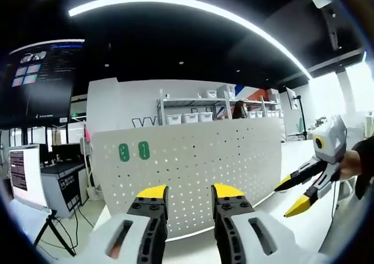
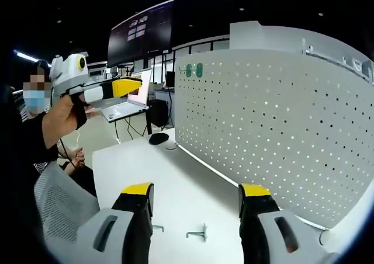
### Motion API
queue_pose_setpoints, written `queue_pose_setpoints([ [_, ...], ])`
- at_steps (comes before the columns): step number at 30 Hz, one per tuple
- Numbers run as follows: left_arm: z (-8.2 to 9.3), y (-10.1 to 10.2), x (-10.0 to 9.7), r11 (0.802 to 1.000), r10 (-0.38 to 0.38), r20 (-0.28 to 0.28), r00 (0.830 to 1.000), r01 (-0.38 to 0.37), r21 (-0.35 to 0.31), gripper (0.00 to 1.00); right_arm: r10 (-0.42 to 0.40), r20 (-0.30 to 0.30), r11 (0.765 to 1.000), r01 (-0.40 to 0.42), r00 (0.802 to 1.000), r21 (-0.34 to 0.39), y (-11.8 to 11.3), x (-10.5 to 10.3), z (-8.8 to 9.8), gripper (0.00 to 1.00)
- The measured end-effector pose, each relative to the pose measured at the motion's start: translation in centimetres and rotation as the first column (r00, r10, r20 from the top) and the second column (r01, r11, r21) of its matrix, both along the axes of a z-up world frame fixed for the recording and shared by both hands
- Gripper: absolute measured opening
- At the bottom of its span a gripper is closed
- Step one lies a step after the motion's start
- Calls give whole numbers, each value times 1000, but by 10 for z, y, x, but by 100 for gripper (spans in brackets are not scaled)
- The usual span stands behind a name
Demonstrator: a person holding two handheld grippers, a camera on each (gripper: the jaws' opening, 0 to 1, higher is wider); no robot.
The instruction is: Insert the hook assembly into the mounting plate slot until the hook locks in place.
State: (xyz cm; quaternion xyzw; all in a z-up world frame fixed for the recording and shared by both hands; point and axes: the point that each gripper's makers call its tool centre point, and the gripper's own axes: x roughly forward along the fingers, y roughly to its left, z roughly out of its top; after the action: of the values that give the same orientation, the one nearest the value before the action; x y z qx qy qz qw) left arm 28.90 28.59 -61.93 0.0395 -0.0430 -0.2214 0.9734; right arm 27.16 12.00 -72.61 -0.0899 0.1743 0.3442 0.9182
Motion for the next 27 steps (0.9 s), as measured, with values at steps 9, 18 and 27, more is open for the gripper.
queue_pose_setpoints([
  [9, -18, -3, -25, 1000, -20, -23, 1000, 20, 20, 29, -2, -39, 1000, 1, 999, -28, -6, 0, -26, 53],
  [18, -42, -12, -36, 998, -46, -69, 997, 49, 40, 28, -22, -125, 992, 6, 992, -124, -23, 3, -78, 41],
  [27, -55, -23, -40, 996, -82, -100, 992, 86, 38, 26, -9, -225, 979, -37, 974, -201, -32, 1, -128, 22],
])
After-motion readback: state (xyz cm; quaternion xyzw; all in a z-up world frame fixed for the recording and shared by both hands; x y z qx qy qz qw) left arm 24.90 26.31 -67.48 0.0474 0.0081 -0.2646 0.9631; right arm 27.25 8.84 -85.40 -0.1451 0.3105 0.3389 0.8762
